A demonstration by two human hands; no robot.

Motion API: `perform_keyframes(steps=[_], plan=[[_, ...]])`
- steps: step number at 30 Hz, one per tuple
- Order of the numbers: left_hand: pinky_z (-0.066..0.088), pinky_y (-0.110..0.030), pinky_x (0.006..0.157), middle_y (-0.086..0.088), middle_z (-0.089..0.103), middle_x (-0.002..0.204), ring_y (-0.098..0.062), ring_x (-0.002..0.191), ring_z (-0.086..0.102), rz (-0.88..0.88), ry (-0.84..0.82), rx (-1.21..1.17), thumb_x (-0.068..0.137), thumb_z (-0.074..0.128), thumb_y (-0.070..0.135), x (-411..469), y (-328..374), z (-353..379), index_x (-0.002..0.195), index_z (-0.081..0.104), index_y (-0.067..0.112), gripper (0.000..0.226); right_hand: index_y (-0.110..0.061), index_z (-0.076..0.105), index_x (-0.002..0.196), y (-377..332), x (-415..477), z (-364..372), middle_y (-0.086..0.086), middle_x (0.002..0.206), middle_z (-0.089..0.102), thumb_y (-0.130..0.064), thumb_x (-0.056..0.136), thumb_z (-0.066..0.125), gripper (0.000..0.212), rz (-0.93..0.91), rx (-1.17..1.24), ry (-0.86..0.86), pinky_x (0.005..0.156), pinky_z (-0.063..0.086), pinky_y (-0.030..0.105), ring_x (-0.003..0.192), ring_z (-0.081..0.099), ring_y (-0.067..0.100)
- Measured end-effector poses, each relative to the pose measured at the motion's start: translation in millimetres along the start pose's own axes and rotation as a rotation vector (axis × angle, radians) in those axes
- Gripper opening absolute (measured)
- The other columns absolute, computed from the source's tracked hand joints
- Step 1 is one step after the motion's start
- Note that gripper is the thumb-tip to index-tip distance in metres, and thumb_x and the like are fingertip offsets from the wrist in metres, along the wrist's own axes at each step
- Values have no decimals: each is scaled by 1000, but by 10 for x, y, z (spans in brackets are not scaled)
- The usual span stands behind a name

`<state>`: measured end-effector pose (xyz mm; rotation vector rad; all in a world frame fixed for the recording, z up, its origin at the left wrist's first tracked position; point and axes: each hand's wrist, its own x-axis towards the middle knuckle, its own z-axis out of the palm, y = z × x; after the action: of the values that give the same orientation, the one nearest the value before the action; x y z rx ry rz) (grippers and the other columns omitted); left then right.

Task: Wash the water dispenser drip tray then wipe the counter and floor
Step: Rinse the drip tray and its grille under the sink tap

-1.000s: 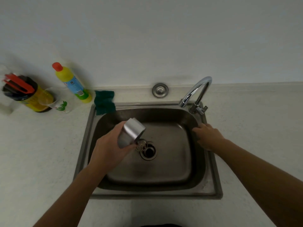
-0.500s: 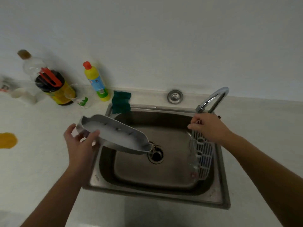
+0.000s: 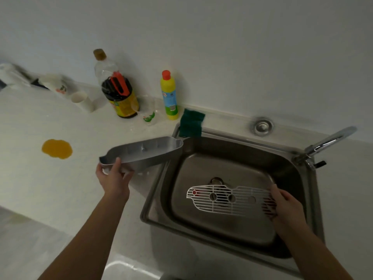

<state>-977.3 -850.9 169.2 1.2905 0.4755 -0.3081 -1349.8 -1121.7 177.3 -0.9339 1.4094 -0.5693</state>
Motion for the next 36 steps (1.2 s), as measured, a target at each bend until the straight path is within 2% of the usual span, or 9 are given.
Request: perform_keyframes(steps=[5,12,16,19,22,25,28,31,36], plan=[[57,-35,96,-6,60,135,-18,114,65,58,-25,114,92,78,21,337,49,-120,156,40,24,74,-7,72,100,18,-138,222,13,89,73,-28,102,64,22,50,72,-22,70,58,38,77,70,23],[53,-43,101,-10,67,127,-34,121,64,102,-17,472,90,78,24,658,108,-375,138,58,16,53,-16,70,93,-61,-297,546,7,89,73,-29,104,59,21,134,145,-25,69,61,36,78,71,17],[41,-58,115,-16,36,161,-42,146,39,153,75,785,85,83,38,588,100,-403,159,34,18,91,-15,71,96,-100,-284,636,7,93,72,-31,104,60,20,152,160,-62,77,57,39,82,69,19],[41,-52,114,-15,37,157,-36,143,40,390,90,896,85,84,36,303,81,-280,157,34,22,89,-16,71,99,-111,-246,619,6,93,72,-32,104,59,20,139,168,-82,75,60,37,81,69,18],[51,-40,104,-3,55,140,-20,125,56,482,-156,841,89,79,31,-146,-115,-34,146,48,25,66,-15,71,101,-110,-203,515,8,94,73,-34,104,59,22,136,171,-94,78,58,42,84,70,21],[56,-27,85,13,66,117,-4,103,65,305,-432,736,91,74,35,-606,-376,250,131,58,37,43,-15,73,105,-125,-155,357,7,94,78,-35,103,60,24,147,166,-69,73,58,41,87,74,21],[57,-20,78,15,71,107,2,97,68,217,-670,739,95,68,38,-890,-633,535,117,61,48,25,-15,72,103,-165,-84,175,8,94,76,-37,103,58,26,158,196,-52,69,59,40,86,73,23],[60,-23,72,16,74,107,-4,97,72,49,-877,686,100,62,39,-1057,-835,822,106,67,49,13,-13,72,96,-219,23,-45,7,84,76,-36,103,59,27,166,251,-19,61,60,36,72,75,20],[63,-32,72,1,79,104,-20,93,78,-200,-941,728,103,62,30,-1108,-1090,1212,97,76,40,19,-10,74,100,-218,274,-424,12,93,78,-36,102,61,29,223,268,-4,81,59,47,85,75,26]])
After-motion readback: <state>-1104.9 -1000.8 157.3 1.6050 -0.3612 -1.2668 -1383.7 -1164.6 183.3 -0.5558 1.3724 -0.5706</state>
